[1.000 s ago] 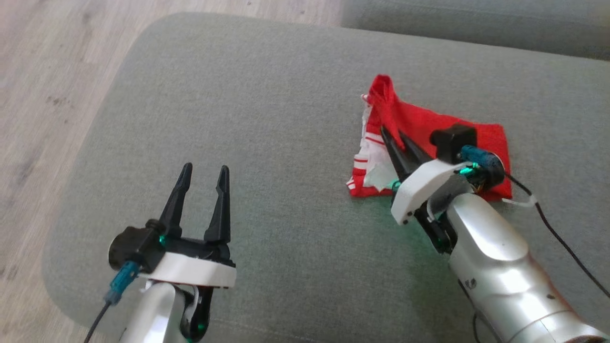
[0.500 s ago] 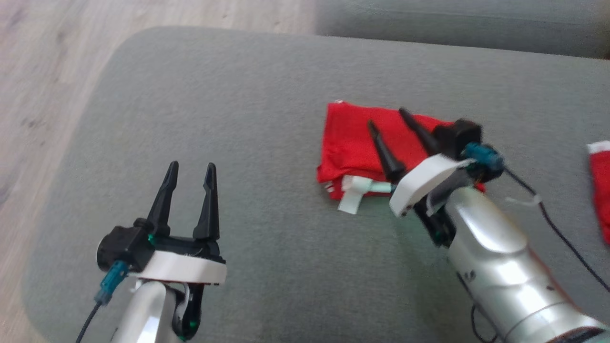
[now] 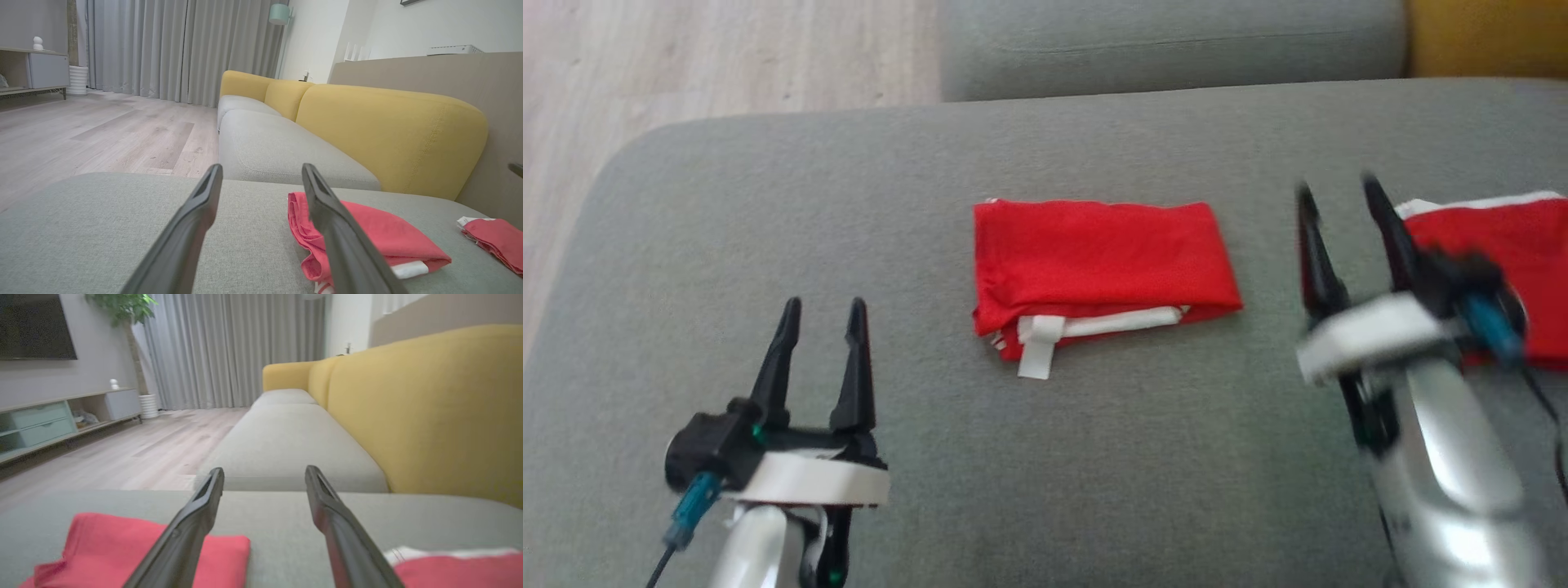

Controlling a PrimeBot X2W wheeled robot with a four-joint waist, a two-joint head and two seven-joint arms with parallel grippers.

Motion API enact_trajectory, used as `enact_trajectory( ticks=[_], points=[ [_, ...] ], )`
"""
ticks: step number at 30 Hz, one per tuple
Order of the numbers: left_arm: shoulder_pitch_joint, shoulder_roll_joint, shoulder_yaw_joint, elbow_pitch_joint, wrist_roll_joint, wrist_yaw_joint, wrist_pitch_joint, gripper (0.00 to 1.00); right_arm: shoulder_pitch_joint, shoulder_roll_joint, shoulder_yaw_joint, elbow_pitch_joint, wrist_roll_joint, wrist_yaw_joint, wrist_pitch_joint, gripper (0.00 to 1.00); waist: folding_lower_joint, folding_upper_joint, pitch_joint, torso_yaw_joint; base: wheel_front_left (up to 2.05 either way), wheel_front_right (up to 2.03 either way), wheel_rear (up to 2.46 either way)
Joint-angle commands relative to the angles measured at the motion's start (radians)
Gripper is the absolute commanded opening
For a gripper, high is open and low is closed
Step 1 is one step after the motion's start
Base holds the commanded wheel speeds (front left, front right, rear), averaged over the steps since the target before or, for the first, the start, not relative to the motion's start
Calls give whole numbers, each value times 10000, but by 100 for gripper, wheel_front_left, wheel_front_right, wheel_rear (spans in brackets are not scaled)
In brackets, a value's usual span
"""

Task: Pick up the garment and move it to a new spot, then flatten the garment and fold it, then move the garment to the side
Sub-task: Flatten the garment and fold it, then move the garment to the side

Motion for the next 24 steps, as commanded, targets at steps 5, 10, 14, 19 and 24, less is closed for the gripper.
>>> enact_trajectory(
  ticks=[5, 10, 14, 19, 24],
  points=[
    [14, 108, 583, -292, 135, 15, -51, 100, 1583, 170, -362, -1571, 323, -9, -103, 100, 1, -1, -56, -272, 0, 0, 0],
    [182, 68, 631, -273, 178, 15, -51, 100, 2541, 170, -403, -2121, 354, -9, -103, 100, 1, -1, 23, -296, 0, 0, 0],
    [97, 52, 566, -297, 195, 15, -51, 100, 2592, 170, -464, -2229, 311, -9, -104, 100, 1, -1, 139, -144, 0, 0, 0],
    [-189, 23, 321, -354, 155, 15, -51, 100, 2093, 170, -512, -1965, 108, -9, -99, 100, 1, -1, 536, 196, 0, 0, 0],
    [-558, 22, 11, -344, 72, 15, -51, 100, 906, 170, -558, -1069, 260, -9, 573, 100, 1, -1, 1185, 655, 0, 0, 0]
  ],
)
